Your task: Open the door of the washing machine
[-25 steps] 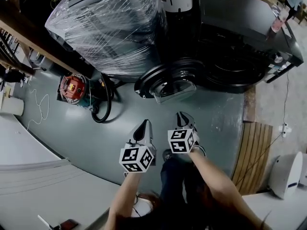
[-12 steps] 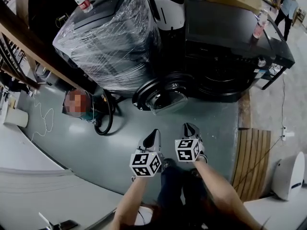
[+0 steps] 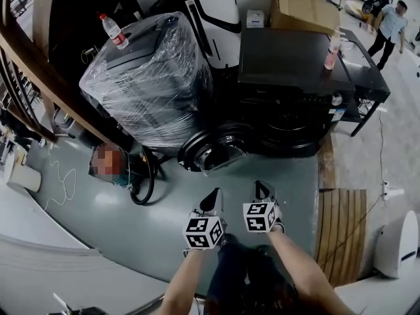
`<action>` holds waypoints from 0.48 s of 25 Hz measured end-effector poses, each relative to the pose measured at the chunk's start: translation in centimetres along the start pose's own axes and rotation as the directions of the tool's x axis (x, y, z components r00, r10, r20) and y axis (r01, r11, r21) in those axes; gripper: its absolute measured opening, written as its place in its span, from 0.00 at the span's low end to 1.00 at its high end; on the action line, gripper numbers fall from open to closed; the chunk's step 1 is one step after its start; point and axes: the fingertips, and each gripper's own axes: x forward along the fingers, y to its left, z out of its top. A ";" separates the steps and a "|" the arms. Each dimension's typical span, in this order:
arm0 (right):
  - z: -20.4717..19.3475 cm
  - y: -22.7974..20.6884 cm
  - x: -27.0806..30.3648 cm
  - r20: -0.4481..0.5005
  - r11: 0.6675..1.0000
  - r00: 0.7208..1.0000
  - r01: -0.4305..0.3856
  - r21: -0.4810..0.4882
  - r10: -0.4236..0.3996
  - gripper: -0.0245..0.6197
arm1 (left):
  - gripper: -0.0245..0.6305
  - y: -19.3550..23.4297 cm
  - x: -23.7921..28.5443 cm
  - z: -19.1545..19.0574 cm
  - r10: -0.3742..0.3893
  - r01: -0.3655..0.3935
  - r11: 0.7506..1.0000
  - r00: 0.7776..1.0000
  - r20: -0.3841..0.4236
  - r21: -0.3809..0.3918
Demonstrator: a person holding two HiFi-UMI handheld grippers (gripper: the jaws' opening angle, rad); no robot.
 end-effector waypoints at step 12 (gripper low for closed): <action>2.3 -5.8 -5.7 0.072 0.999 0.997 0.023 0.023 -0.024 0.04 | 0.06 -6.8 -0.1 3.2 -0.013 0.012 0.999 1.000 0.021 0.052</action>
